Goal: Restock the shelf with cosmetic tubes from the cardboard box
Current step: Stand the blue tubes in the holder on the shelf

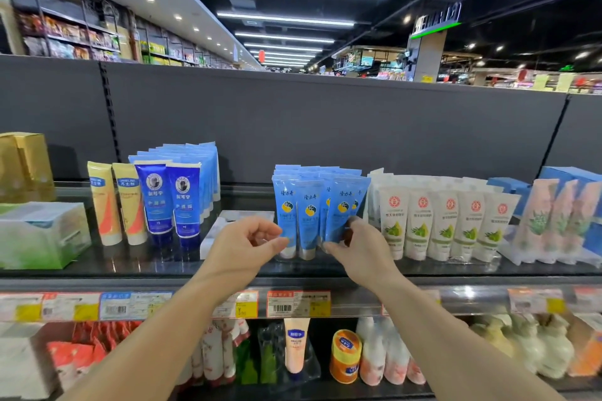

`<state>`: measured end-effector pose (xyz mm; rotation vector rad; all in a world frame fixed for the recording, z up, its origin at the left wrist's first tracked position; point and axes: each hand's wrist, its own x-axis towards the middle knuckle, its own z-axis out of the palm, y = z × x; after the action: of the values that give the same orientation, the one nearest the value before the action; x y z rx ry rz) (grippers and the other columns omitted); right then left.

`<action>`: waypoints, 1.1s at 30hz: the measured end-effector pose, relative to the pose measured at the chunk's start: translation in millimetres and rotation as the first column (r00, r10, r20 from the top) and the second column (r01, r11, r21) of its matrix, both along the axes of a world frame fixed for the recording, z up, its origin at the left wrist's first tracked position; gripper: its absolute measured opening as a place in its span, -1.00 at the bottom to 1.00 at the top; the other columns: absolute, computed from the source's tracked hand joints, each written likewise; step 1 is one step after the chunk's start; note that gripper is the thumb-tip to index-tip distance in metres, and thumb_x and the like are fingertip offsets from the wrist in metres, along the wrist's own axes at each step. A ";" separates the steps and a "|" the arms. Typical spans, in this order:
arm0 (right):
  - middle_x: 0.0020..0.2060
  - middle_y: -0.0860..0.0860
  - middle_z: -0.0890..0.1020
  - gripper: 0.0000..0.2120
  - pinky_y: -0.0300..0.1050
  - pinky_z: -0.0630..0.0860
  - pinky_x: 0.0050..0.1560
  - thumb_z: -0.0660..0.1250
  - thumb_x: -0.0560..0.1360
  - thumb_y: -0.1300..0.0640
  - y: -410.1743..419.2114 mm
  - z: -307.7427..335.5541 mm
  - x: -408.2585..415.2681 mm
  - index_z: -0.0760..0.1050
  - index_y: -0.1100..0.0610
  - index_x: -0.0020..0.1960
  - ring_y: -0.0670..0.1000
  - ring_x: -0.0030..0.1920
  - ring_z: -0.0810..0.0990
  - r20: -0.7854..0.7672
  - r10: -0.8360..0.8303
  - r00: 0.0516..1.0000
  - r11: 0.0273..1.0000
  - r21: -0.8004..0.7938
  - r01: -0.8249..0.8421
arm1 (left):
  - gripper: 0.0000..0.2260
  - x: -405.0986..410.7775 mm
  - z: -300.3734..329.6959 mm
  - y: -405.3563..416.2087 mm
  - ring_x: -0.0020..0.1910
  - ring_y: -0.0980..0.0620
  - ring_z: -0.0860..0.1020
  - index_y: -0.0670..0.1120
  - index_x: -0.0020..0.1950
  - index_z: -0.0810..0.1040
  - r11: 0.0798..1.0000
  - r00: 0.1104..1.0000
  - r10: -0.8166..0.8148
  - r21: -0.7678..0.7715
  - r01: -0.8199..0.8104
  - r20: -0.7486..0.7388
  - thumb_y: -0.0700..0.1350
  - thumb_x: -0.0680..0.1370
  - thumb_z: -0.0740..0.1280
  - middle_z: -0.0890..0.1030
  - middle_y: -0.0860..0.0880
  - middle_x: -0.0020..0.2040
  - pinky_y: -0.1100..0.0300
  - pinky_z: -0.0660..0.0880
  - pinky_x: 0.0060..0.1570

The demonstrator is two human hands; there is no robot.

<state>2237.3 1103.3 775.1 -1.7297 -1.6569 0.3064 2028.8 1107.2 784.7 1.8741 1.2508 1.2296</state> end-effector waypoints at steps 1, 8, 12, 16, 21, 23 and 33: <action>0.12 -0.12 0.61 -0.64 -0.02 0.54 0.20 0.43 0.47 0.05 1.2 -1.7 -0.6 0.45 0.00 0.24 -0.09 0.10 0.57 0.011 -0.014 1.000 1.000 -0.011 0.014 | -0.91 0.0 -0.3 0.1 -0.30 0.17 0.53 0.01 -0.04 0.61 1.000 1.000 -0.003 -0.004 0.003 0.001 -0.05 0.48 0.45 0.62 -0.02 -0.24 0.35 0.54 -0.25; 0.14 -0.10 0.58 -0.68 0.12 0.44 0.28 0.37 0.50 -0.07 6.6 -6.4 -1.7 0.43 -0.01 0.20 0.00 0.20 0.52 0.110 -0.075 0.991 0.992 -0.095 0.086 | -0.89 2.8 -3.4 -0.9 -0.22 0.10 0.56 0.03 -0.01 0.59 0.998 0.998 -0.055 -0.042 0.054 -0.020 -0.06 0.49 0.44 0.61 -0.06 -0.17 0.31 0.56 -0.23; 0.10 -0.06 0.54 -0.71 0.08 0.42 0.26 0.29 0.53 -0.11 7.5 -4.7 -0.6 0.42 0.01 0.16 0.02 0.19 0.48 0.151 -0.098 0.984 0.986 -0.119 0.116 | -0.87 7.2 -1.8 -1.3 -0.11 -0.01 0.61 0.03 0.00 0.58 0.996 0.998 -0.062 -0.061 0.061 -0.020 -0.07 0.48 0.45 0.62 -0.06 -0.15 0.19 0.61 -0.12; 0.11 -0.06 0.54 -0.71 0.07 0.35 0.27 0.27 0.54 -0.11 6.4 -5.5 1.6 0.41 0.01 0.18 0.02 0.21 0.46 0.148 -0.080 0.986 0.986 -0.133 0.100 | -0.87 14.1 -0.4 -4.1 -0.14 0.03 0.60 0.04 0.01 0.57 0.995 0.997 -0.062 -0.079 0.059 -0.037 -0.09 0.49 0.44 0.62 -0.05 -0.15 0.24 0.59 -0.16; 0.13 -0.09 0.56 -0.69 0.06 0.34 0.27 0.28 0.53 -0.14 6.3 -8.7 5.9 0.43 -0.03 0.20 0.00 0.20 0.48 0.120 -0.046 0.992 0.986 -0.154 0.064 | -0.85 20.2 0.8 -15.9 -0.16 0.12 0.58 0.02 0.04 0.56 0.996 0.999 0.003 -0.091 -0.007 -0.046 -0.10 0.49 0.44 0.62 -0.01 -0.14 0.31 0.52 -0.20; 0.08 -0.11 0.57 -0.74 0.04 0.35 0.25 0.30 0.52 -0.14 5.9 -8.8 7.3 0.45 -0.04 0.14 -0.02 0.16 0.49 0.099 -0.026 0.995 0.987 -0.155 0.042 | -0.83 20.4 -0.5 -22.2 -0.15 0.10 0.58 0.02 0.06 0.57 0.995 0.997 0.035 -0.095 -0.041 -0.068 -0.06 0.49 0.44 0.62 -0.02 -0.13 0.30 0.52 -0.17; -0.05 -0.07 0.60 -0.64 0.10 0.50 0.15 0.27 0.52 -0.19 -26.7 -9.5 5.9 0.51 0.02 0.18 0.03 0.08 0.54 0.089 -0.115 0.989 0.991 -0.058 0.120 | -0.70 -7.2 -7.8 -57.9 0.02 0.23 0.52 0.00 0.24 0.52 0.969 0.957 0.237 -0.026 -0.244 -0.165 0.00 0.52 0.39 0.57 0.15 0.04 0.29 0.46 0.03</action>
<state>2243.3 1076.6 765.7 -1.9029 -1.6127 0.2343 2021.6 1049.3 776.9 1.8589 1.6209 1.1774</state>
